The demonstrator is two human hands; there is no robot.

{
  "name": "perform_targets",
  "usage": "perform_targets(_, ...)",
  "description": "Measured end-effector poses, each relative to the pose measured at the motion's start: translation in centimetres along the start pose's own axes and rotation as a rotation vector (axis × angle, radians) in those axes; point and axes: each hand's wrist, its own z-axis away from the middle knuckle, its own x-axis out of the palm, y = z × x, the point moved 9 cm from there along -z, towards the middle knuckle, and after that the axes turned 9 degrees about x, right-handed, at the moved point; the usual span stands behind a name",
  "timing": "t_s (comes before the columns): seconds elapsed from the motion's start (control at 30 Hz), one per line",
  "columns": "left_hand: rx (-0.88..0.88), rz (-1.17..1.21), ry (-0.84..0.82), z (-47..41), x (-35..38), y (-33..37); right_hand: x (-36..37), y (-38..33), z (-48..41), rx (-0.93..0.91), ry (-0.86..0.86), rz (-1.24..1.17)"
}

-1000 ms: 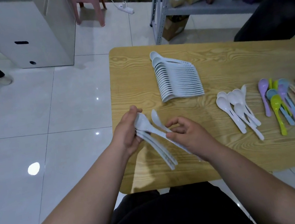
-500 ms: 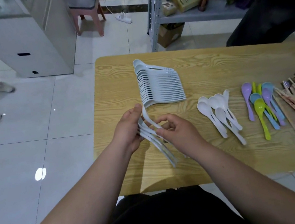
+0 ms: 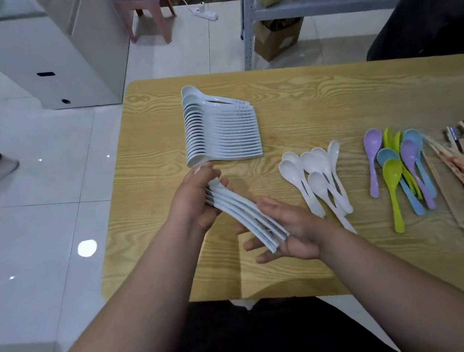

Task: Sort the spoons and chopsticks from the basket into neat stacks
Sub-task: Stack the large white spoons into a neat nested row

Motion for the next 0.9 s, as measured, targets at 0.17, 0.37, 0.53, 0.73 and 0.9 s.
perform_targets(0.17,0.012,0.048,0.043,0.1,-1.0,-1.4,-2.0,1.1,-1.0,0.059,0.062,-0.143)
perform_targets(0.37,-0.083,-0.311,-0.063,-1.3,-3.5,-1.6,-4.5,-0.6,-2.5,-0.013,0.189,0.136)
perform_targets(0.53,-0.041,-0.523,-0.105,-3.8,-6.4,-1.5,-5.2,-3.1,-3.8,-0.076,0.315,0.693)
perform_targets(0.73,0.027,-0.560,-0.119,-5.9,-7.6,-1.2,-5.9,-5.6,-5.6,-0.193,0.470,1.038)
perform_targets(0.9,0.215,-0.687,-0.103,-6.6,-7.3,-0.2,-5.1,-6.4,-7.1,-0.519,0.694,1.540)
